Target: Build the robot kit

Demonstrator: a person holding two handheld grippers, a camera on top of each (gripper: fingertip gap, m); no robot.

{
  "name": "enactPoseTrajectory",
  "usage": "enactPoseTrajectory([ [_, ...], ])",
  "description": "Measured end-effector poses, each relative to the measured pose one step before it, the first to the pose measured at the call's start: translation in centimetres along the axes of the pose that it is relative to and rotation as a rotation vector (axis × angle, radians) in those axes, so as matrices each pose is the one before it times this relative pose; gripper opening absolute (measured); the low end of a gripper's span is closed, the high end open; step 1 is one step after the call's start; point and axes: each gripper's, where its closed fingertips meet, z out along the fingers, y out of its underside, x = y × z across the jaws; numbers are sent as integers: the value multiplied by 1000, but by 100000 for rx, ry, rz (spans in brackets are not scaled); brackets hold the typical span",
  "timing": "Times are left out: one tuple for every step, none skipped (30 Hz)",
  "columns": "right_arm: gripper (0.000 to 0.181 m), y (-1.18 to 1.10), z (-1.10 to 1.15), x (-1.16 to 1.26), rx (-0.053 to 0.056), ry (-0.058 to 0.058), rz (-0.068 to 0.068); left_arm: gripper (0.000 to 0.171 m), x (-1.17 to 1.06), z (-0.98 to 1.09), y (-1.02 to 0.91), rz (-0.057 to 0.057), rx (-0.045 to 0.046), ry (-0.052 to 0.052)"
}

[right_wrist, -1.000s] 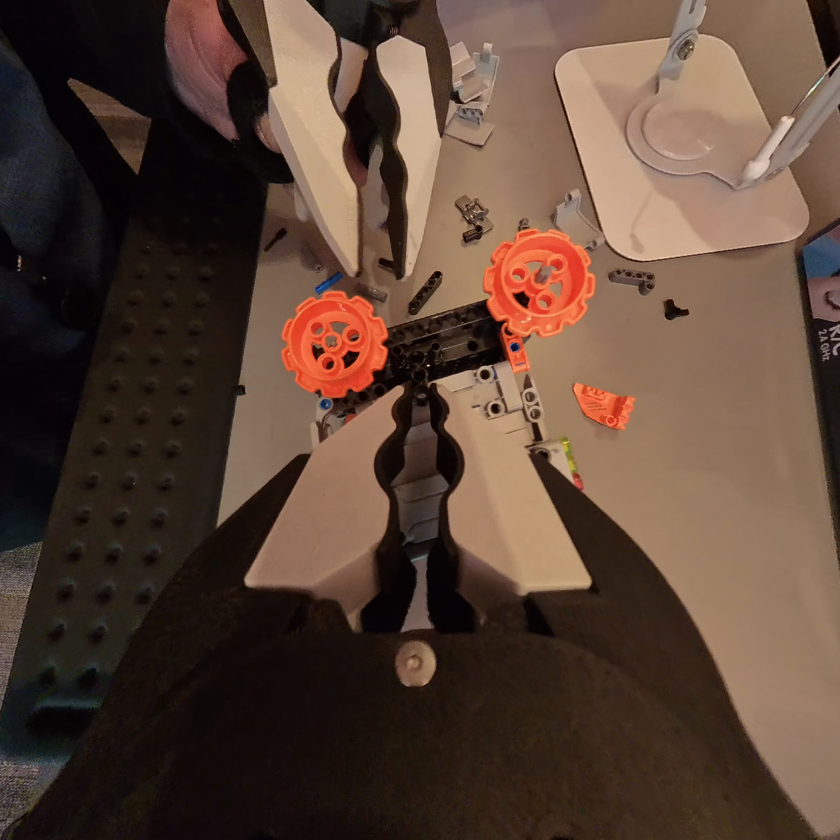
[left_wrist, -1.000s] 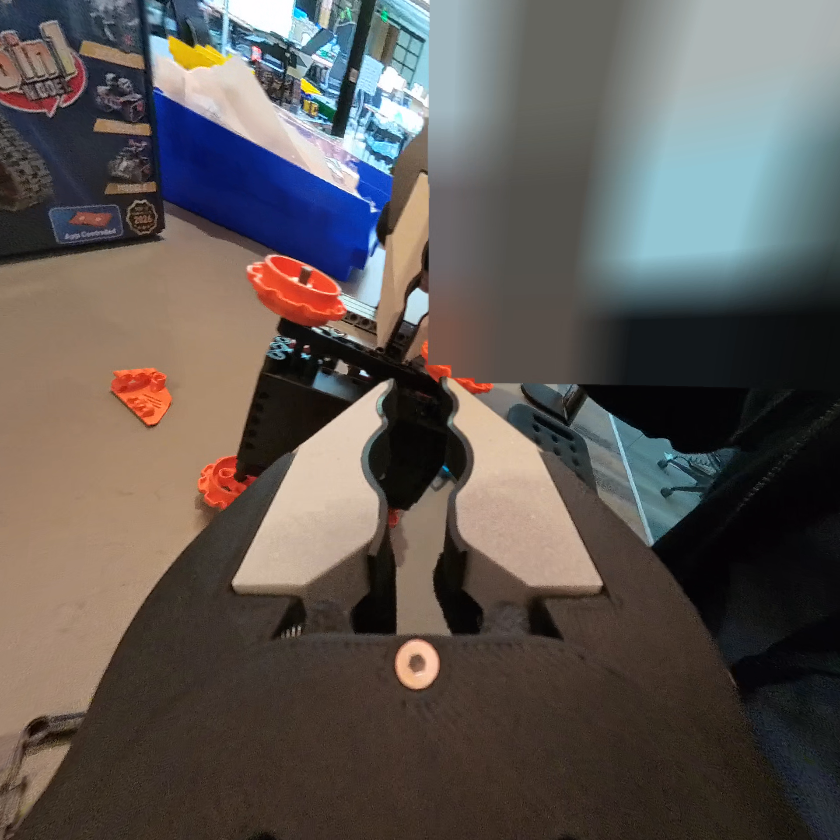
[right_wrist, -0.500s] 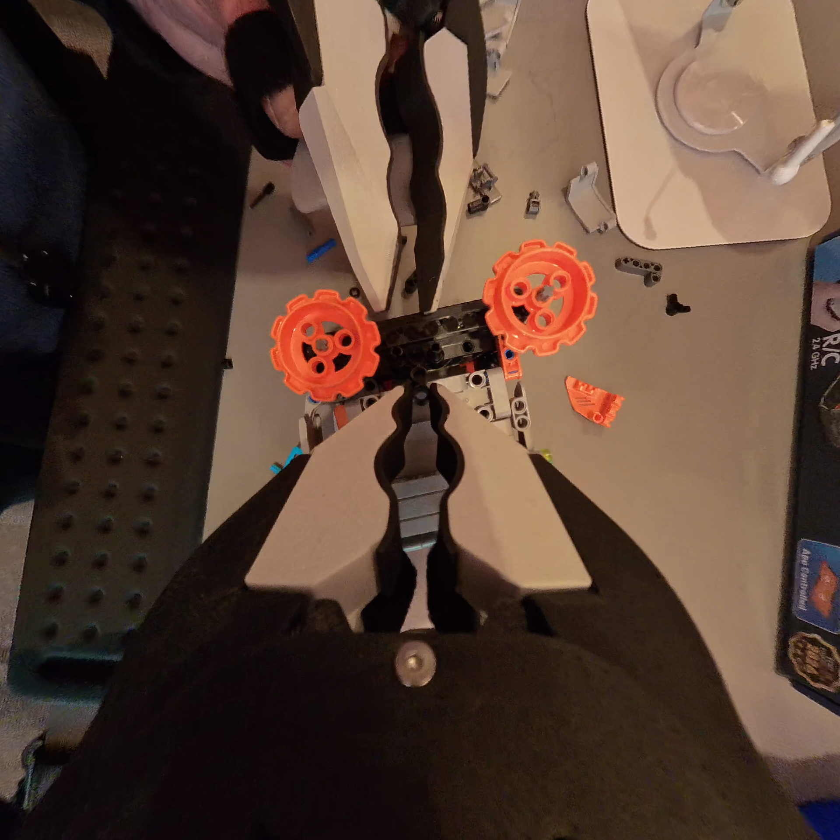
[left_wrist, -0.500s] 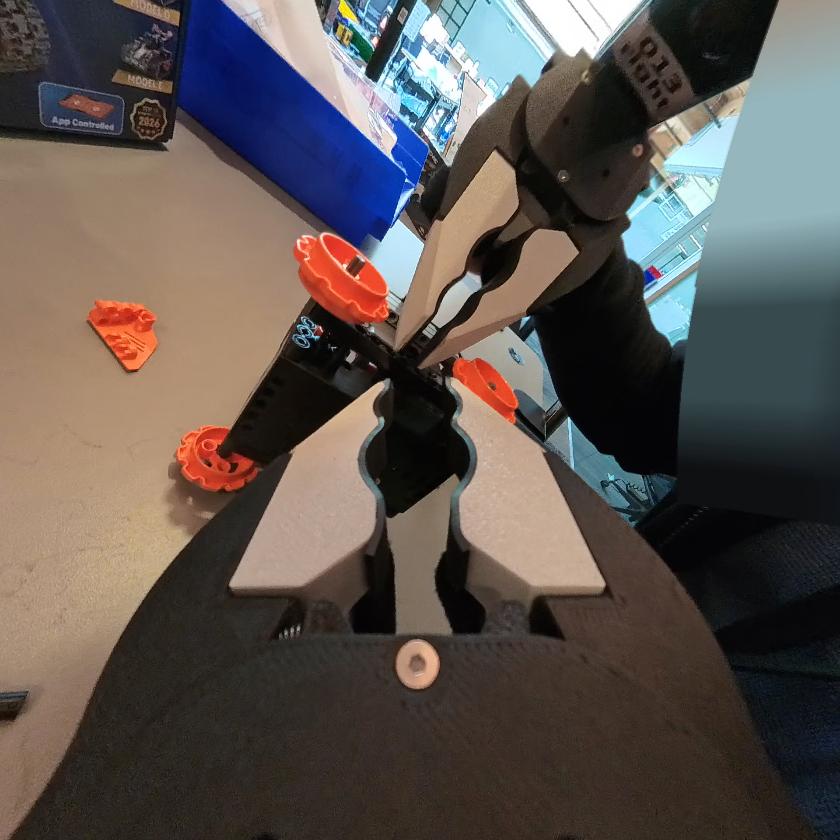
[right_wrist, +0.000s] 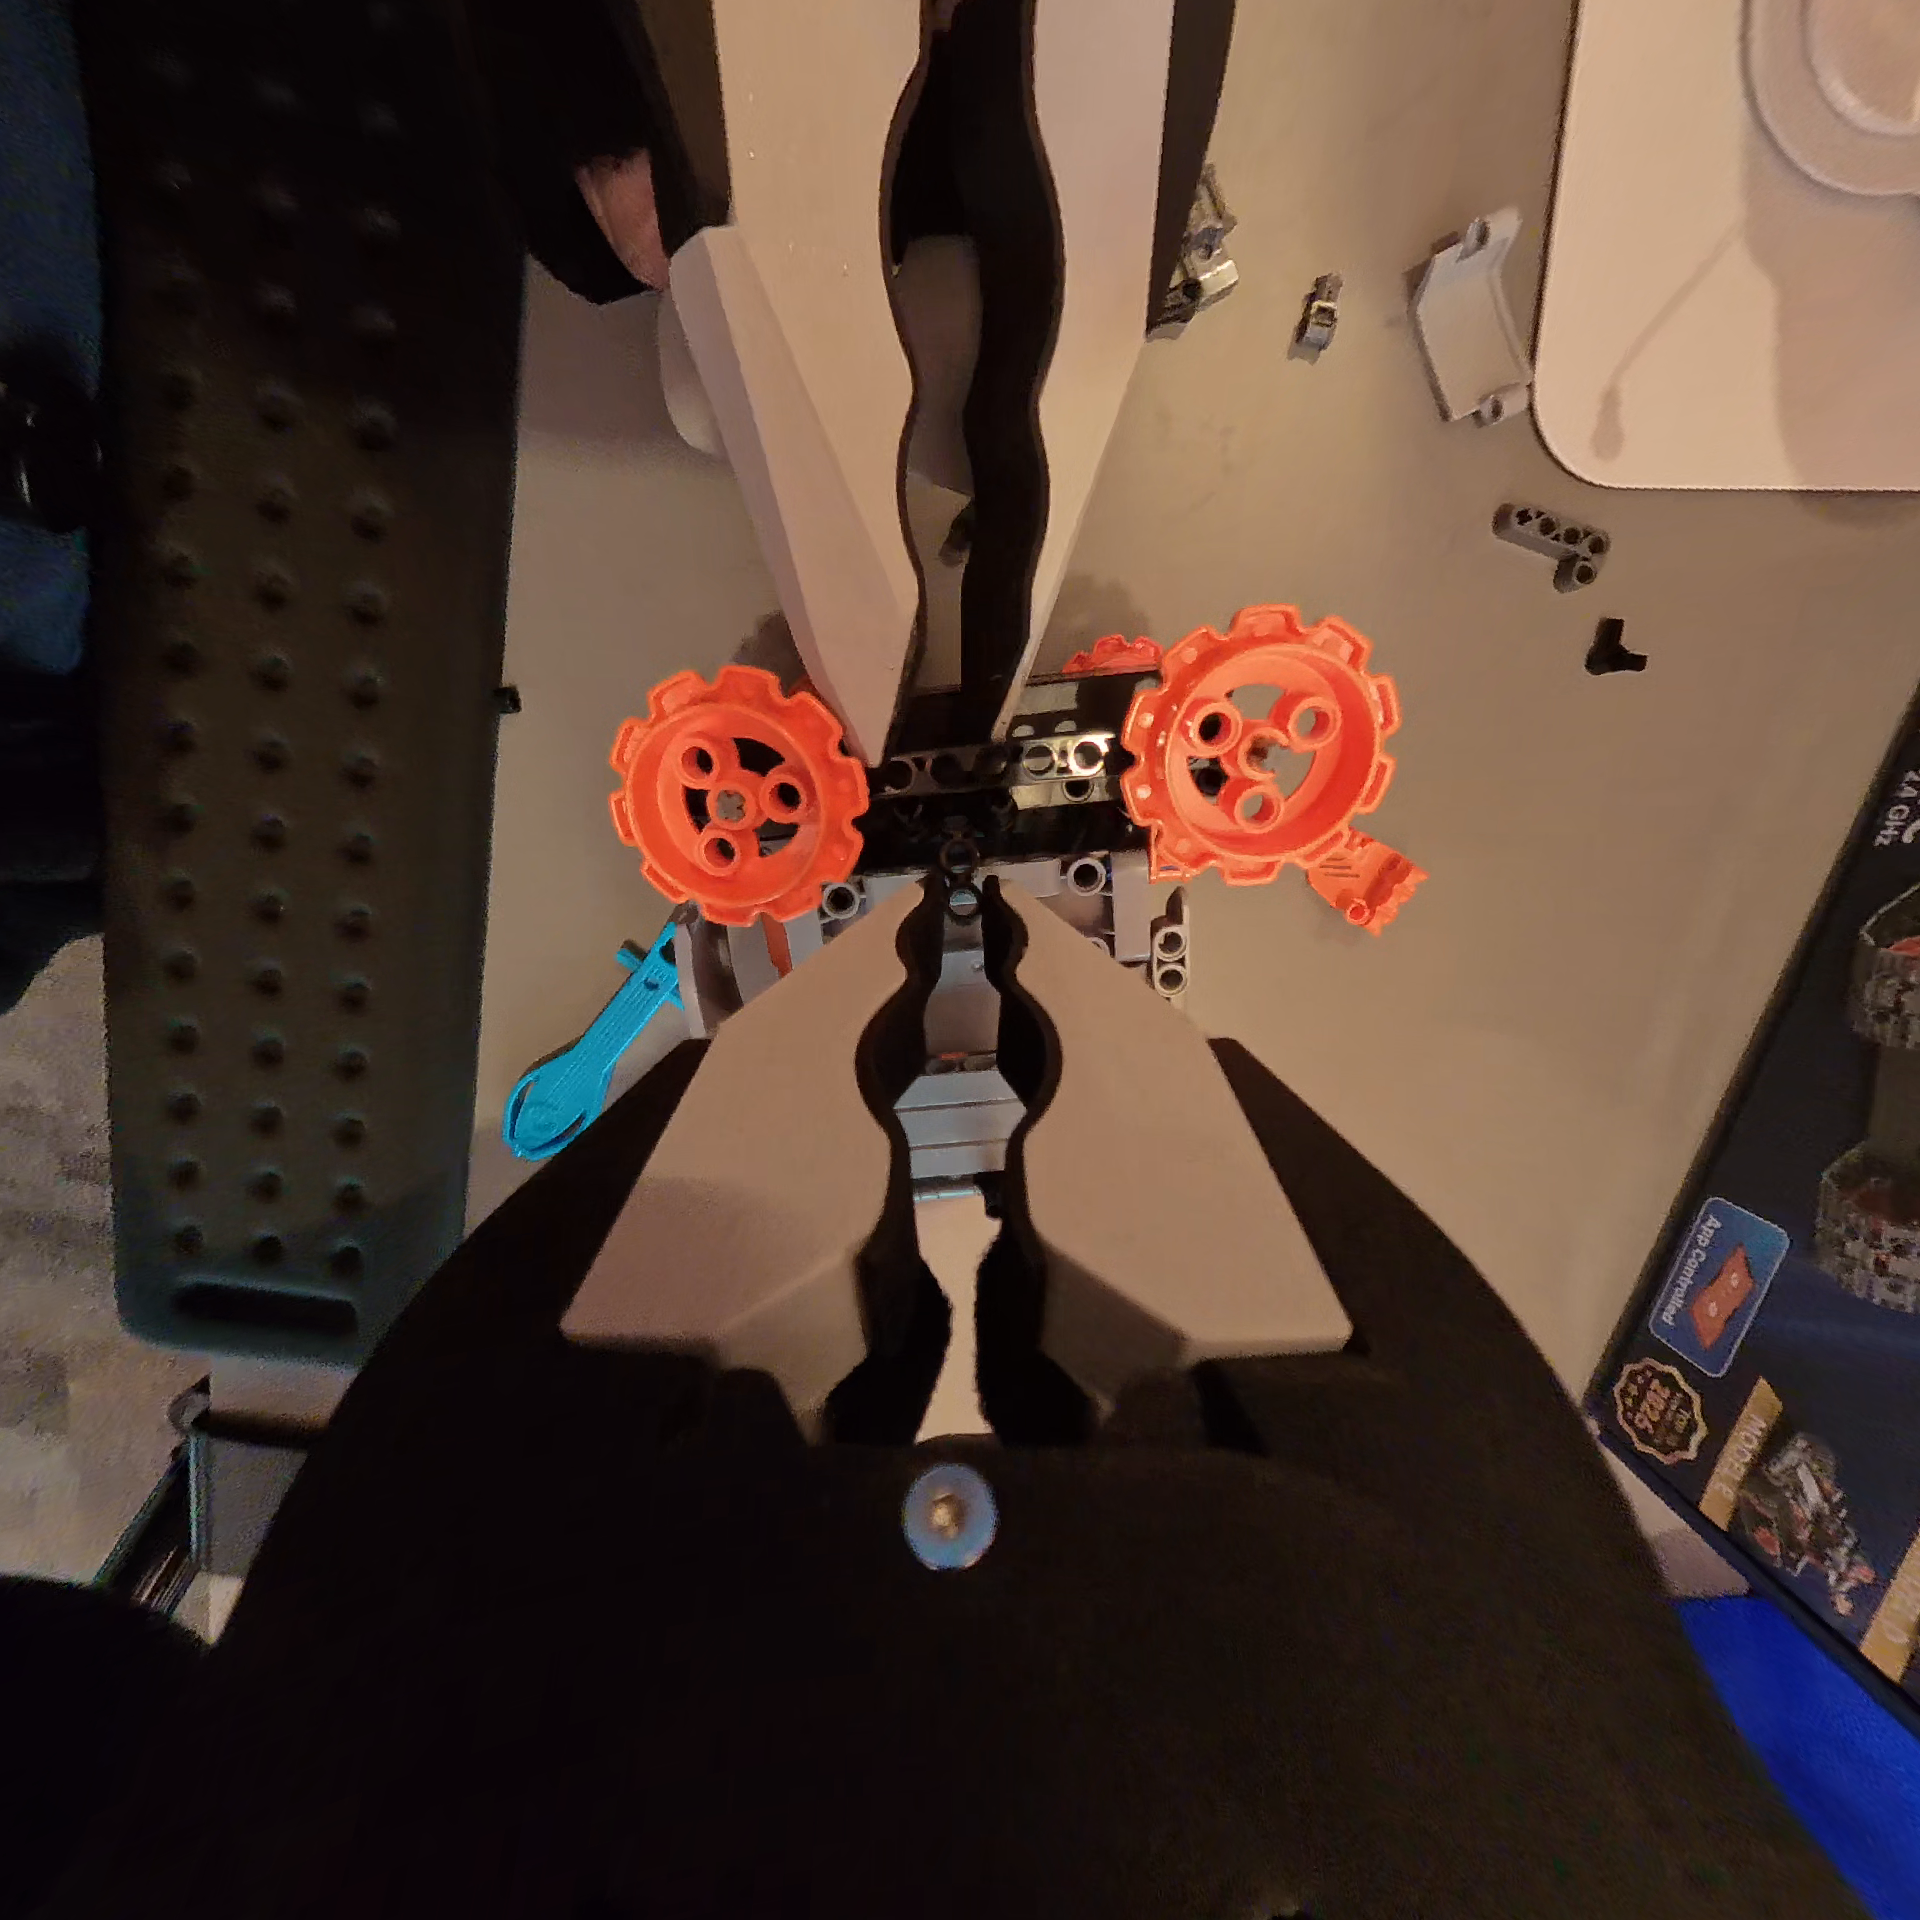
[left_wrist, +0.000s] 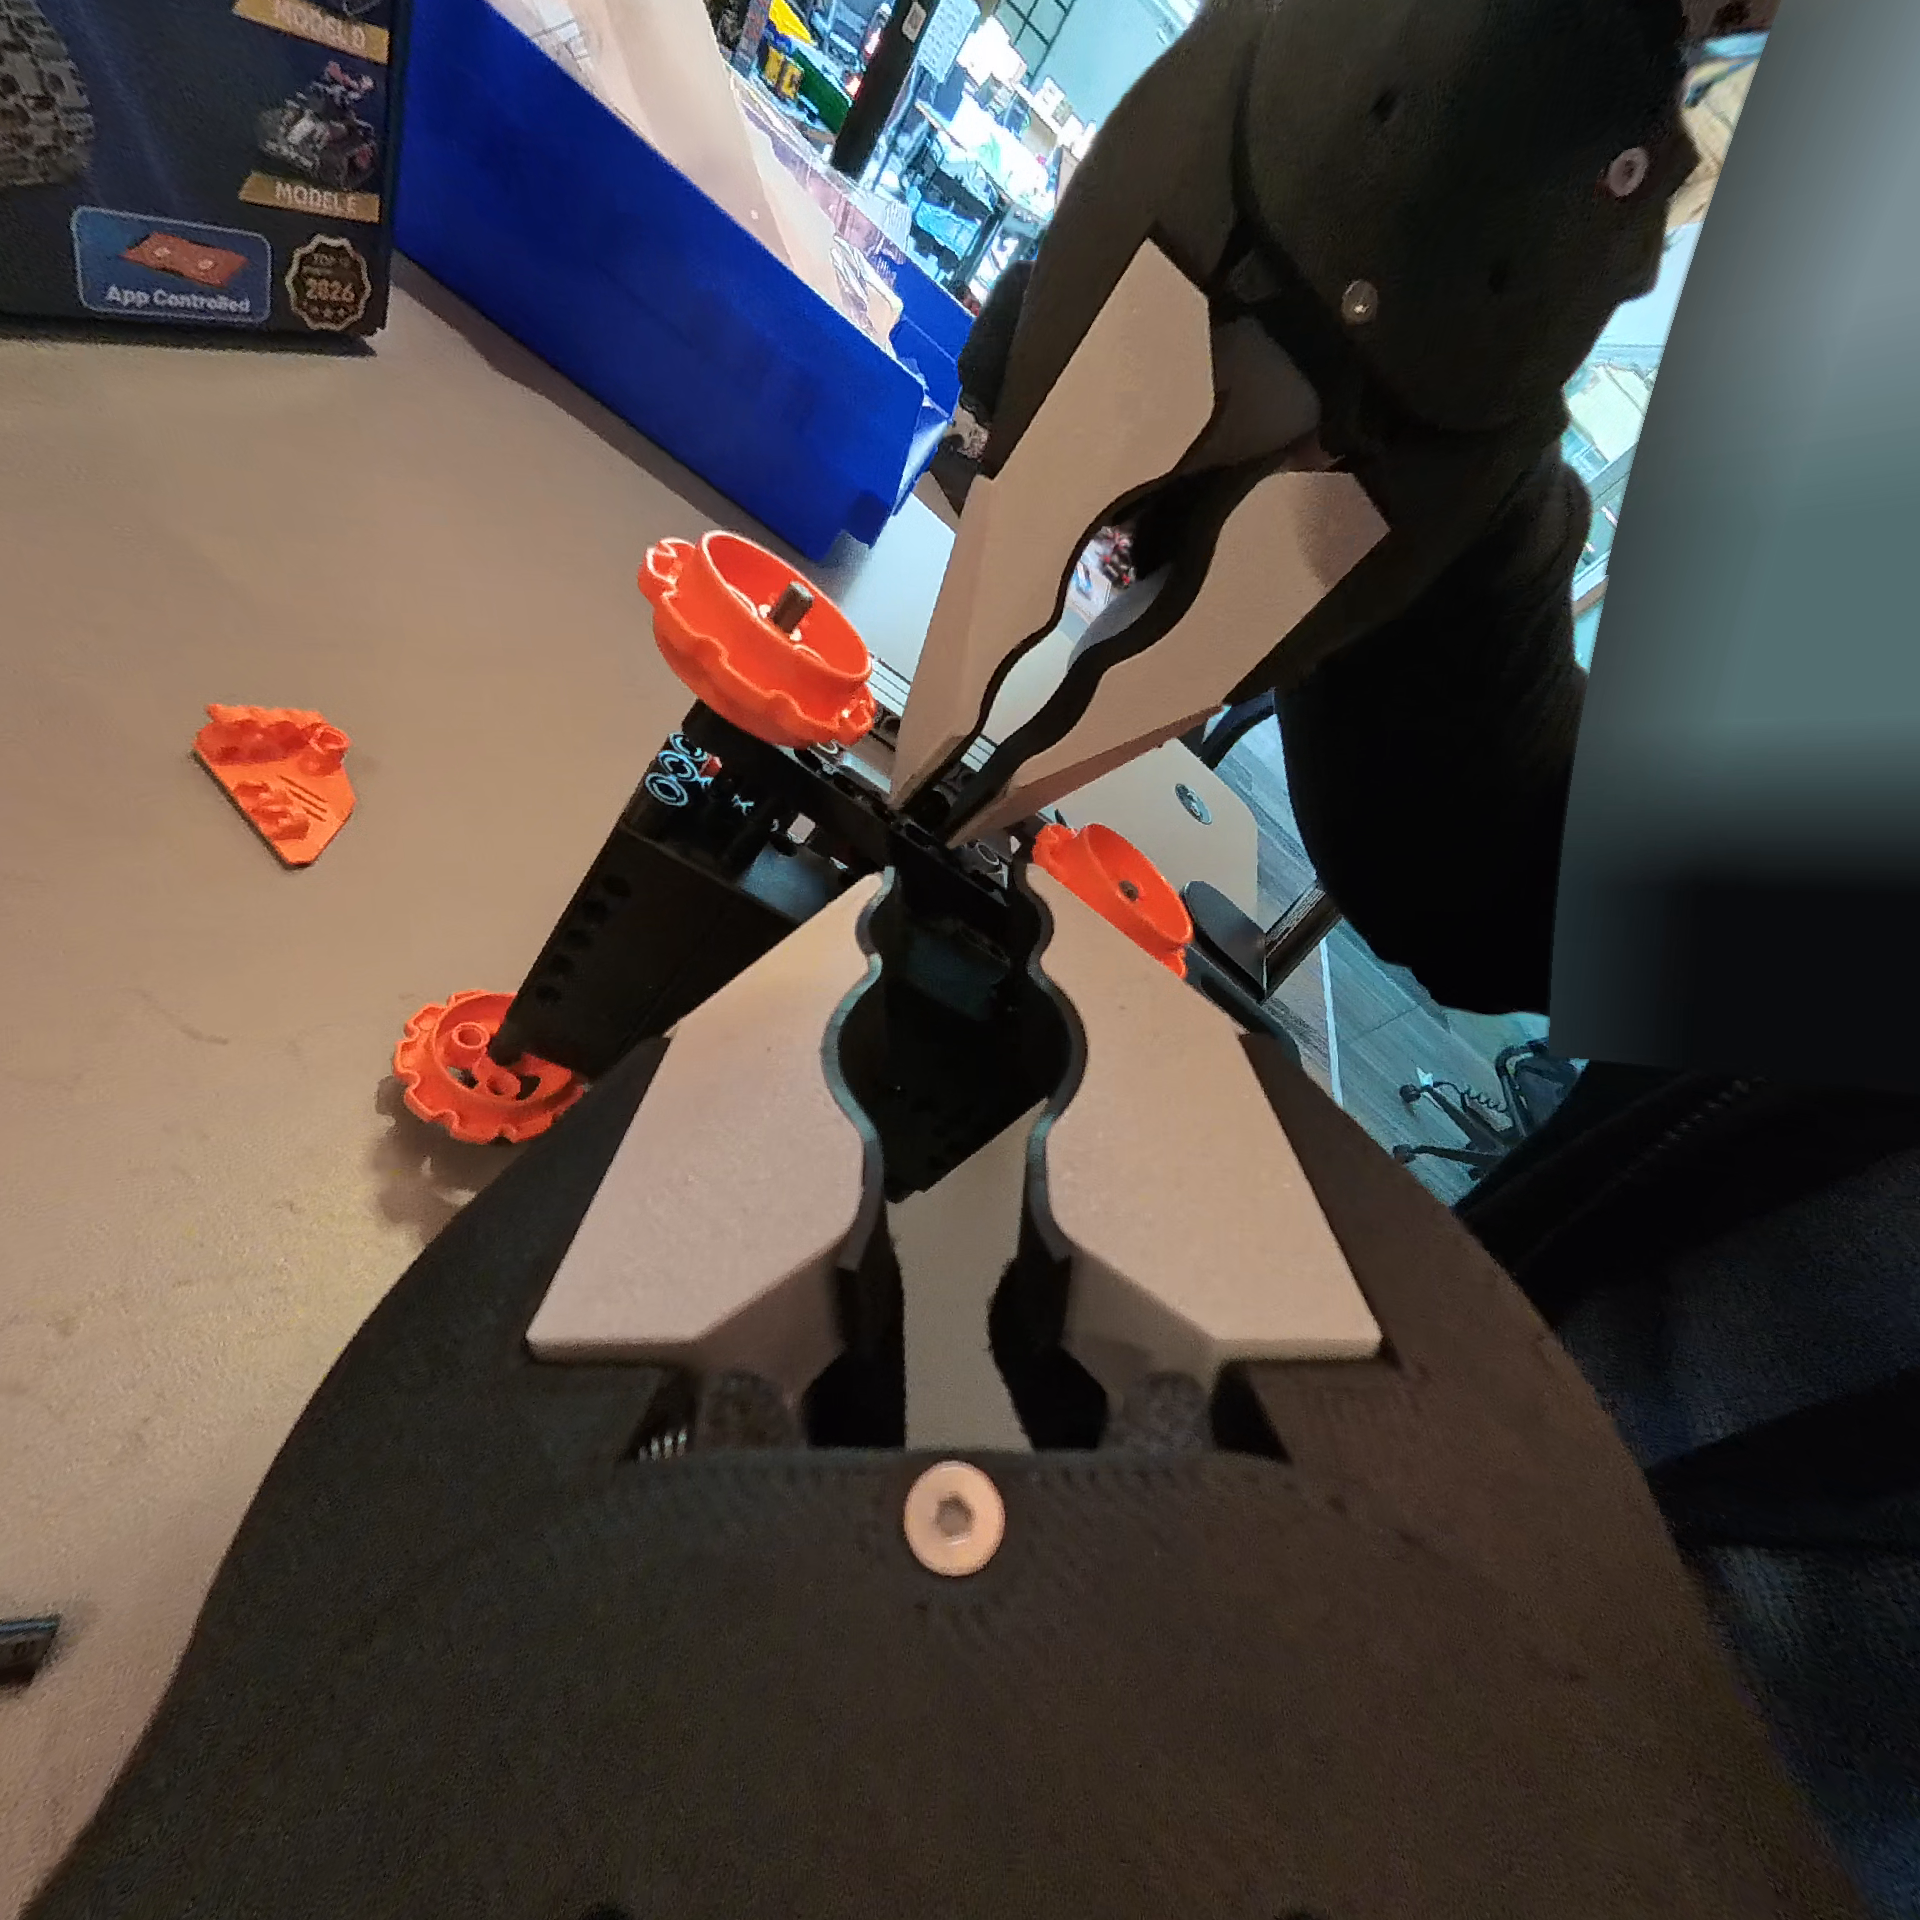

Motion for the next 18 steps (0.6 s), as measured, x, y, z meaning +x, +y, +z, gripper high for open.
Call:
enactPoseTrajectory([
  [4,34,-34,-47,-1735,-1722,-621,19,22,-8,-43,-60,260,-113],
  [4,25,-35,-37,-1673,-2294,-546,19,-2,20,10,248,-15,-146],
  [4,16,14,23,-1644,-2156,-601,19,-33,6,-16,289,252,-250],
  [4,17,-5,17,-1648,-1772,-707,19,-61,-27,-56,250,571,-233],
  [4,47,-52,-50,-1705,-1598,-762,19,72,18,15,-183,20,950],
  [4,25,-19,-16,-1731,-1199,-319,19,79,44,42,-103,90,995],
  [4,-1,50,54,-1367,-986,777,19,-119,-29,-64,-291,738,-424],
  [4,19,40,-10,-1096,-1087,601,19,-1,-14,-24,59,388,329],
  [4,41,-13,-63,-1123,-870,152,19,80,30,38,509,-121,529],
  [4,27,-7,12,-1307,-417,-12,19,-7,23,-5,421,129,-257],
  [4,12,28,20,-1207,-432,-22,19,-45,12,-30,427,350,-394],
  [3,5,-2,-2,-828,-291,-452,19,-3,-7,1,67,341,231],
  [3,-17,23,-2,-556,-140,-127,19,8,-25,-10,-377,459,347],
  [4,-21,31,-20,-288,-217,287,19,-9,-37,-17,121,763,-51],
  [3,20,-4,-65,6,-340,157,19,69,22,36,279,472,387],
  [3,15,-16,-57,161,-302,-8,20,129,21,17,-144,260,809],
  [3,-47,41,81,484,270,522,20,-75,-27,-34,-158,509,-226],
  [4,-65,36,91,953,176,1007,20,-141,-82,-65,-444,703,-35],
])
